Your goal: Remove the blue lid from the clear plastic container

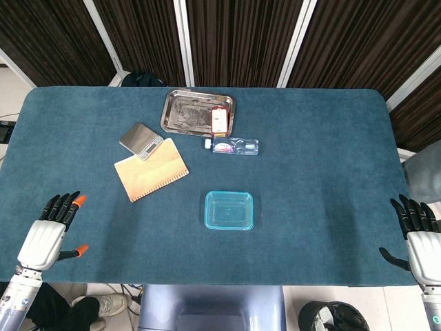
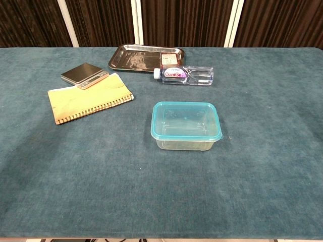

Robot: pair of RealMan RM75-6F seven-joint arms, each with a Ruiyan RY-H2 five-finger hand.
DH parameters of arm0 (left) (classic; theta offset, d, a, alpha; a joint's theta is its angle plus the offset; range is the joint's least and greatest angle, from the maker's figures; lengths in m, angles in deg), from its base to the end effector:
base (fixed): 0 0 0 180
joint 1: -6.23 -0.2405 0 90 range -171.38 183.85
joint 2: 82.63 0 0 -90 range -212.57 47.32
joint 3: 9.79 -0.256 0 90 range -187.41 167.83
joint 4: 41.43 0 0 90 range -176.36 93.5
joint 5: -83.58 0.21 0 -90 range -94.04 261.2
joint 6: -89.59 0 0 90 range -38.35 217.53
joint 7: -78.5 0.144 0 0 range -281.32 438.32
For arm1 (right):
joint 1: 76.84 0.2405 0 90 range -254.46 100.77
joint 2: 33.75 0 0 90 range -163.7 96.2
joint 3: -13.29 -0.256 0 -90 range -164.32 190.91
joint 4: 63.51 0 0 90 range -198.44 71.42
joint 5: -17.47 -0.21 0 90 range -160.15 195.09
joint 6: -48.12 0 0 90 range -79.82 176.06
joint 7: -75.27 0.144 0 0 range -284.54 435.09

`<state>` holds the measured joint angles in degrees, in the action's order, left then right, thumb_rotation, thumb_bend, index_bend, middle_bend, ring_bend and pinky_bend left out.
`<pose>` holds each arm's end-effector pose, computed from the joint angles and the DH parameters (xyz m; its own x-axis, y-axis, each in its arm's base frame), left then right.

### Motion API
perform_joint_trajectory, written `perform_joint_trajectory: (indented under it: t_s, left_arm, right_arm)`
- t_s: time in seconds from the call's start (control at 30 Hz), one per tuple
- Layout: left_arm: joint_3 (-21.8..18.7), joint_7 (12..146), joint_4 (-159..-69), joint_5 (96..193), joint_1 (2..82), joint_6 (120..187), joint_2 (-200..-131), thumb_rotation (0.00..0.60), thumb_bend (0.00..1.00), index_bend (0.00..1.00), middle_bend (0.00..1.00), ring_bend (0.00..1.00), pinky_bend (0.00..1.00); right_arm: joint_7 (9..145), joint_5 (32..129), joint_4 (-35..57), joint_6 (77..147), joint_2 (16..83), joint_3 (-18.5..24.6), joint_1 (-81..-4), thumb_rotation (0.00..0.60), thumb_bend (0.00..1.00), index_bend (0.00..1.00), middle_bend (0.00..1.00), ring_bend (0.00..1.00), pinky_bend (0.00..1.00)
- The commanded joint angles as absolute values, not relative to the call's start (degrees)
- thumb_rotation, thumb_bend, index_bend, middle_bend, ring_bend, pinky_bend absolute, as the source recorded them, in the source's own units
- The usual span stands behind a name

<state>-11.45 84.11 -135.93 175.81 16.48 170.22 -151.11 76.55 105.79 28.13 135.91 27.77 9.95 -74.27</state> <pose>-0.2738 0.1869 0.1058 0.4121 0.1151 0.9038 0.8981 -0.2184 -0.3817 -0.3146 -0.1704 0.1798 0.4290 0.0396 0.9024 -0.9028 -0.0133 0.4298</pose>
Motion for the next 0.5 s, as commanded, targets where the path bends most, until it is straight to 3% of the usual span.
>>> perform_joint_trajectory:
  t_s: [0.03, 0.5]
  left_arm:
    - [-11.5, 84.1, -135.9, 175.8, 16.5, 170.2, -151.1, 0.600, 0.00, 0.00, 0.00, 0.00, 0.00]
    - [-11.1, 83.9, -136.8, 175.1, 17.1, 168.9, -151.8, 0.600, 0.00, 0.00, 0.00, 0.00, 0.00]
  right_arm:
    - [76.5, 105.8, 28.1, 135.9, 27.7, 9.9, -74.3, 0.600, 0.24, 0.00, 0.00, 0.00, 0.00]
    - [76.4, 105.6, 28.5, 135.9, 27.6, 10.0, -74.4, 0.600, 0.24, 0.00, 0.00, 0.00, 0.00]
